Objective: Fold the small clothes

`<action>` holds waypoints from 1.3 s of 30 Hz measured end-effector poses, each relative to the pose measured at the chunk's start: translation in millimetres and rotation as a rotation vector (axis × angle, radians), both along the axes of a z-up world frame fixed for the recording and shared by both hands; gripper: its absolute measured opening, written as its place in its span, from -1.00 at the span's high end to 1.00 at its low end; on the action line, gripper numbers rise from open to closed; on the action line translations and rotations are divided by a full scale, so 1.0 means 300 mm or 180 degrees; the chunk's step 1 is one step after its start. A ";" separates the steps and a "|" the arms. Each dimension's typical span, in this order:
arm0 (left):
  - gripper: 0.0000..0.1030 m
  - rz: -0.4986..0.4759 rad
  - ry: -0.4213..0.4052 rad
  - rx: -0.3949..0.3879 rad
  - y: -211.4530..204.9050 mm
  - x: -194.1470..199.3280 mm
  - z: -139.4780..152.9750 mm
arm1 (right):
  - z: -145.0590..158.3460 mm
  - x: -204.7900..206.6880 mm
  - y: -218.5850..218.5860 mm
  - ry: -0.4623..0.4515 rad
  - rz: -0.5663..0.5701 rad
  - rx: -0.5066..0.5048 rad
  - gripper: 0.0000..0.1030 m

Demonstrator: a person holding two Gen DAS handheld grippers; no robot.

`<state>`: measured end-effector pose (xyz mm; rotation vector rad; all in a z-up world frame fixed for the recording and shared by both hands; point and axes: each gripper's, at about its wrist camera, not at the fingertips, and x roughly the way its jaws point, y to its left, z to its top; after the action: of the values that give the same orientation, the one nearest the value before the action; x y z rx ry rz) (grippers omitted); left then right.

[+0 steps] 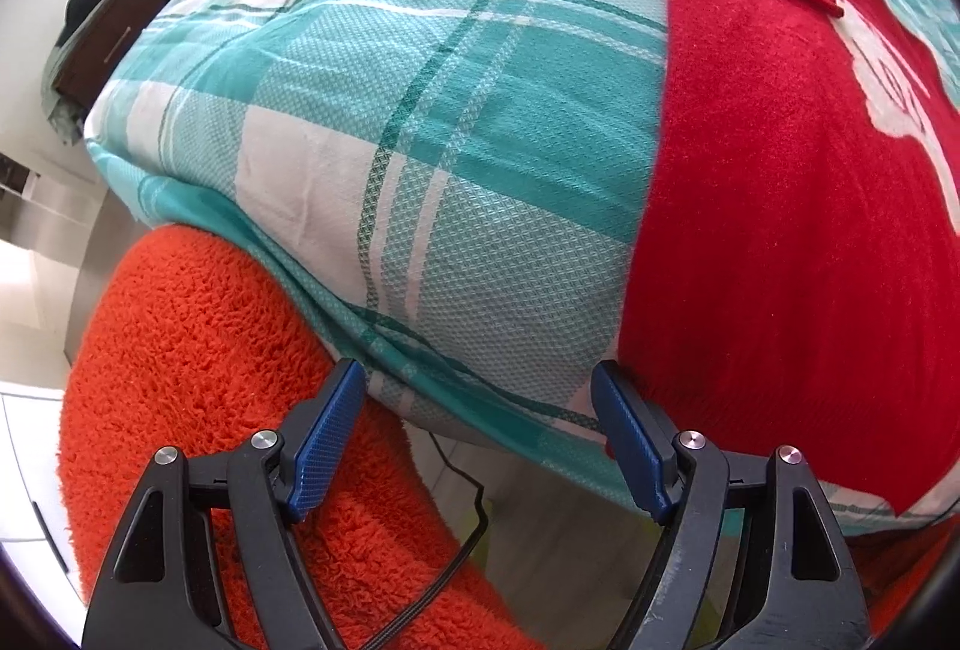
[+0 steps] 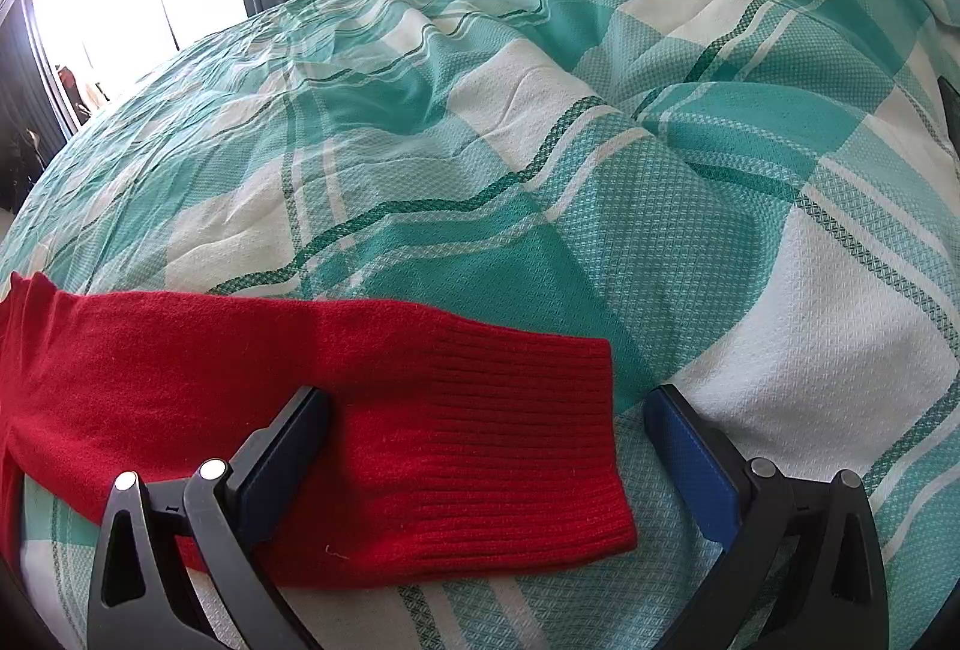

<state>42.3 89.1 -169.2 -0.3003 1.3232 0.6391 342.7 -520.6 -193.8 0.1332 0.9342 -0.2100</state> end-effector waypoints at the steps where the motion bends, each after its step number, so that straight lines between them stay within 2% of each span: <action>1: -0.55 0.0028 -0.0039 -0.0026 0.008 -0.005 0.002 | 0.000 -0.001 -0.001 0.0000 0.0000 0.0000 -1.00; 7: -0.55 0.0157 -0.0301 -0.0242 0.052 -0.035 0.005 | 0.000 -0.002 -0.001 -0.0002 0.0000 0.0000 -1.00; 15: -0.55 0.0030 -0.0439 -0.0291 0.057 -0.054 0.014 | -0.005 0.005 0.003 -0.0001 -0.0005 -0.0010 -1.00; 19: -0.55 0.0046 -0.0506 -0.0315 0.065 -0.073 0.022 | -0.007 0.017 0.029 0.0047 0.0004 -0.0160 -1.00; 24: -0.55 0.0028 -0.0567 -0.0359 0.084 -0.105 0.025 | 0.001 0.015 -0.014 0.0030 0.0037 0.0104 -1.00; 27: -0.56 0.0023 -0.0653 -0.0406 0.095 -0.125 0.037 | 0.011 0.026 -0.019 0.0104 0.0143 0.0129 -1.00; 29: -0.57 0.0027 -0.0697 -0.0430 0.106 -0.138 0.042 | 0.035 0.003 -0.043 0.0081 0.0206 0.0299 -1.00; 31: -0.57 0.0042 -0.0725 -0.0438 0.112 -0.148 0.047 | 0.099 -0.066 -0.072 -0.0101 0.0097 0.0340 -1.00; 34: -0.57 0.0009 -0.0818 -0.0415 0.110 -0.160 0.069 | 0.264 -0.262 -0.075 -0.0699 -0.0169 0.0115 -1.00; 36: -0.58 -0.0079 -0.0849 -0.0353 0.097 -0.156 0.082 | 0.348 -0.395 -0.055 -0.1001 -0.0175 0.0258 -1.00; 39: -0.58 -0.0370 -0.0814 -0.0250 0.043 -0.123 0.098 | 0.395 -0.560 0.021 -0.1236 -0.0096 0.0480 -1.00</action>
<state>5.4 101.9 -139.7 -0.3540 1.1125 0.4357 174.7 -514.2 -75.3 0.3158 0.5607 -0.1344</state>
